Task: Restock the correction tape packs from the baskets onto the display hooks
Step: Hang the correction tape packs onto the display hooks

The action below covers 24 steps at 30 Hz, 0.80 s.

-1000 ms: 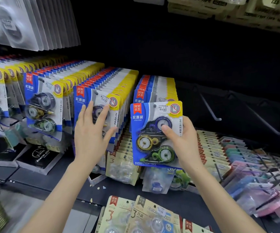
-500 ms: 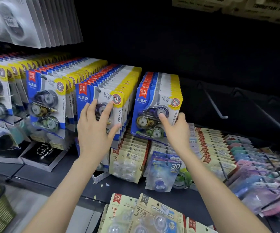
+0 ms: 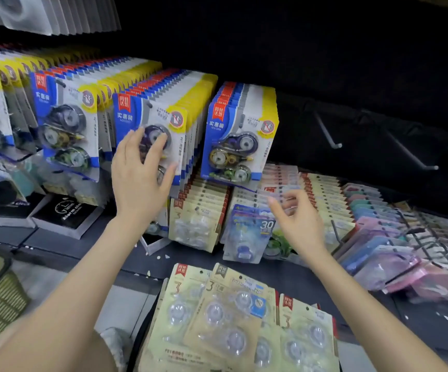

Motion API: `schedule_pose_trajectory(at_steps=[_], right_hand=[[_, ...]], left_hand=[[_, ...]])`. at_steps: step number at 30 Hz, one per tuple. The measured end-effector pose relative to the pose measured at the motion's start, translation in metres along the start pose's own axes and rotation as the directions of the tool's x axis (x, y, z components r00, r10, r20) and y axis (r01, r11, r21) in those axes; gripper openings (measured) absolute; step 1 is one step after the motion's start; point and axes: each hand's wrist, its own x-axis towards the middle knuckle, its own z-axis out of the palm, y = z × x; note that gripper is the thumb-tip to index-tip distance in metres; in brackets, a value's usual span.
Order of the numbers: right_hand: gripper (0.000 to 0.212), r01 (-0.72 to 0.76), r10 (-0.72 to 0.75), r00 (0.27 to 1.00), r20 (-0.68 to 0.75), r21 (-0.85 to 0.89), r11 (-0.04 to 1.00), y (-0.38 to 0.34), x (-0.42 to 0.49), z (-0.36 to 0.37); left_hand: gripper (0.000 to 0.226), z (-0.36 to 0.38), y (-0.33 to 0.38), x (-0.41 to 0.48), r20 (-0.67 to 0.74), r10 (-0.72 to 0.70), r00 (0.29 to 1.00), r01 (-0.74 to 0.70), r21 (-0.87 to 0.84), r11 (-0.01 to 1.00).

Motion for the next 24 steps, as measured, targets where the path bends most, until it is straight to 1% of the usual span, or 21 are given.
schedule_pose_trajectory(at_steps=[1,2,3,5,7,9,11,13,14,15,16,17,18,19,21,22,24], right_hand=[[0.027,-0.016,0.014,0.997,0.078,0.025,1.0,0.012,-0.013,-0.004],[0.024,-0.04,0.032,0.985,0.167,0.049,0.998,0.024,-0.028,-0.007],[0.021,-0.066,0.047,0.964,0.263,0.064,0.996,0.036,-0.043,-0.01],[0.015,-0.115,0.073,0.892,0.447,0.069,0.991,0.056,-0.076,-0.017],[0.013,-0.145,0.083,0.804,0.589,0.058,0.988,0.074,-0.109,-0.025],[0.018,-0.146,0.08,0.708,0.702,0.035,0.989,0.084,-0.137,-0.031],[0.022,-0.155,0.085,0.611,0.787,0.014,0.988,0.089,-0.161,-0.036],[0.033,-0.174,0.092,0.525,0.846,0.0,0.985,0.093,-0.183,-0.039],[0.038,-0.156,0.098,0.489,0.867,-0.023,0.988,0.094,-0.193,-0.039],[0.04,-0.091,0.102,0.472,0.876,-0.066,0.994,0.097,-0.203,-0.037],[0.04,0.012,0.102,0.476,0.874,-0.123,0.992,0.101,-0.211,-0.032],[0.039,0.136,0.098,0.503,0.859,-0.19,0.972,0.105,-0.217,-0.027],[0.036,0.234,0.075,0.542,0.837,-0.236,0.943,0.107,-0.221,-0.022],[0.03,0.269,0.053,0.581,0.812,-0.253,0.929,0.11,-0.224,-0.017],[0.021,0.221,0.039,0.653,0.756,-0.24,0.945,0.114,-0.228,-0.01],[0.019,0.205,0.038,0.674,0.738,-0.236,0.95,0.117,-0.229,-0.008],[0.017,0.192,0.034,0.702,0.711,-0.235,0.953,0.118,-0.23,-0.01]], left_hand=[[0.038,-0.004,0.001,-0.008,-0.012,0.011,1.0,-0.011,-0.011,1.0],[0.034,-0.009,0.002,-0.017,0.007,0.012,1.0,-0.012,-0.038,0.999],[0.033,-0.015,0.005,-0.028,0.061,0.012,0.998,-0.007,-0.079,0.997],[0.039,-0.025,0.012,-0.056,0.254,0.032,0.967,0.013,-0.176,0.984],[0.046,-0.033,0.018,-0.092,0.457,0.084,0.885,0.048,-0.269,0.962],[0.052,-0.041,0.019,-0.129,0.607,0.124,0.785,0.108,-0.331,0.938],[0.065,-0.046,0.016,-0.162,0.708,0.148,0.69,0.168,-0.356,0.919],[0.081,-0.052,0.014,-0.189,0.785,0.142,0.604,0.245,-0.351,0.904],[0.082,-0.054,0.012,-0.201,0.797,0.15,0.585,0.247,-0.351,0.903],[0.079,-0.055,0.012,-0.214,0.783,0.179,0.595,0.187,-0.352,0.917],[0.074,-0.055,0.011,-0.225,0.762,0.215,0.611,0.085,-0.334,0.939],[0.071,-0.054,0.011,-0.234,0.756,0.252,0.604,-0.019,-0.303,0.953],[0.072,-0.051,0.01,-0.24,0.765,0.274,0.583,-0.078,-0.283,0.956],[0.076,-0.048,0.012,-0.241,0.804,0.26,0.535,-0.066,-0.268,0.961],[0.095,-0.044,0.017,-0.236,0.888,0.194,0.416,0.032,-0.228,0.973],[0.106,-0.041,0.019,-0.236,0.922,0.165,0.351,0.077,-0.204,0.976],[0.118,-0.037,0.022,-0.235,0.959,0.127,0.254,0.083,-0.152,0.985]])
